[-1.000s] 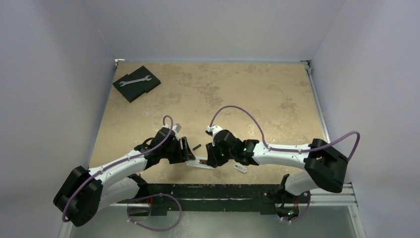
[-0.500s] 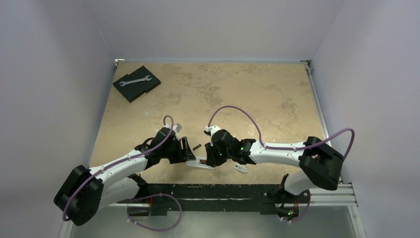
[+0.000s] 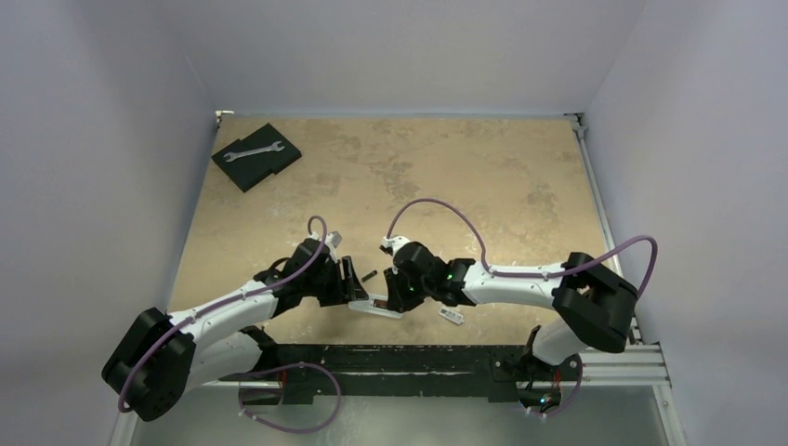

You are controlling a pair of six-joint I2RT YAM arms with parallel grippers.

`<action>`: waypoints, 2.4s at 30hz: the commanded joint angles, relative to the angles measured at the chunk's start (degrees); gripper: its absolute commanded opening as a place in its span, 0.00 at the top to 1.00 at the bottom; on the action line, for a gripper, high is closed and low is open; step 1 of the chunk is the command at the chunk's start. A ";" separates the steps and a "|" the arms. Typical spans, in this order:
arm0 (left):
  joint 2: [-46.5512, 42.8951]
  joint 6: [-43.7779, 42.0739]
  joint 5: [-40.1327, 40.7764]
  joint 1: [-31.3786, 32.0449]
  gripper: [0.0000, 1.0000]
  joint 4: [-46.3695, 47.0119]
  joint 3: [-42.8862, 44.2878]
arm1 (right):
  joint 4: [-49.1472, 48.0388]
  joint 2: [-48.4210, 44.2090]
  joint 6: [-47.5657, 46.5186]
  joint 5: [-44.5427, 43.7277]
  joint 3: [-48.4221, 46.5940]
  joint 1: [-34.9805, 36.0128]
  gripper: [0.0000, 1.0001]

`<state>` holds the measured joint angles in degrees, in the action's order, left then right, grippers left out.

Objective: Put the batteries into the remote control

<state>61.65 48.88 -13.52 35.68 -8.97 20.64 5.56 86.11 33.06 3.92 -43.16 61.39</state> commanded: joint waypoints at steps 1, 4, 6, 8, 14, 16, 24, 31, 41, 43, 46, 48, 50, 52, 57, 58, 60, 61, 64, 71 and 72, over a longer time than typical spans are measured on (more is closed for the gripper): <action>0.47 -0.32 -0.19 0.26 0.44 1.37 -0.79 | -0.68 1.25 -1.32 1.04 -2.94 -0.13 0.82; 0.49 -0.25 -0.23 0.26 0.44 1.54 -0.84 | 0.77 2.43 -2.06 -0.03 -3.87 -0.13 0.85; 0.57 -0.23 -0.28 0.26 0.44 1.67 -0.70 | 1.38 3.10 -2.31 0.19 -4.28 -0.07 0.87; 0.70 -0.26 -0.28 0.21 0.44 1.73 -0.76 | 1.90 3.51 -2.61 0.38 -4.64 -0.05 0.88; 0.85 -0.22 -0.52 0.22 0.44 2.09 -0.55 | 4.91 5.38 -4.56 0.21 -6.50 0.17 0.91; 1.04 -0.28 -0.61 0.23 0.44 2.18 -0.53 | 5.80 6.16 -5.20 0.21 -7.19 0.45 0.92; 1.08 -0.25 -0.72 0.24 0.44 2.33 -0.46 | 8.42 9.52 -6.96 -0.36 -10.65 2.64 0.94; 1.11 -0.35 -0.63 0.28 0.44 2.55 -0.75 | 11.78 12.20 -8.51 -2.69 -13.05 4.25 0.95; 0.96 -0.36 -0.54 0.28 0.44 2.75 -0.87 | 14.24 14.94 -9.40 -5.77 -15.61 4.92 0.94; 0.77 -0.31 -0.54 0.33 0.44 2.73 -0.88 | 14.53 15.50 -9.50 -6.24 -16.09 5.04 0.94; 0.38 -0.34 -0.38 0.35 0.44 2.35 -0.97 | 14.99 16.13 -9.66 -6.76 -16.79 5.06 0.93; 0.11 -0.34 -0.29 0.32 0.44 2.21 -1.13 | 15.66 16.77 -9.73 -7.66 -17.31 5.06 0.93; -0.01 -0.28 -0.20 0.34 0.44 2.20 -1.34 | 16.70 17.93 -10.19 -8.57 -18.10 5.06 0.92; 0.01 -0.24 -0.19 0.27 0.44 2.15 -1.42 | 18.79 19.58 -10.60 -9.12 -19.47 5.06 0.92; -0.68 -0.27 -0.03 0.28 0.44 1.88 -1.50 | 19.70 20.72 -11.21 -8.73 -20.68 5.06 0.93; -0.81 -0.28 0.06 0.27 0.44 1.83 -1.56 | 19.95 20.87 -11.32 -8.75 -20.84 5.06 0.93; -0.84 -0.25 0.07 0.34 0.44 1.84 -1.67 | 20.74 21.61 -11.66 -8.56 -21.40 5.06 0.94; -0.83 -0.28 0.07 0.35 0.44 1.86 -1.66 | 21.13 22.05 -11.84 -8.37 -21.70 5.06 0.94; -0.91 -0.34 -0.01 0.34 0.44 1.93 -1.85 | 21.65 22.69 -12.05 -8.15 -22.14 5.06 0.95; -1.26 -0.42 -0.02 0.27 0.44 2.19 -2.40 | 22.92 22.94 -12.32 -9.08 -24.16 5.06 0.94; -1.27 -0.49 -0.03 0.24 0.44 2.05 -2.25 | 22.71 22.47 -12.32 -9.37 -24.37 5.06 0.94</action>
<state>60.82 48.90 -13.47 35.70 -7.16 19.49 35.62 103.13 21.43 -2.28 -68.82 66.00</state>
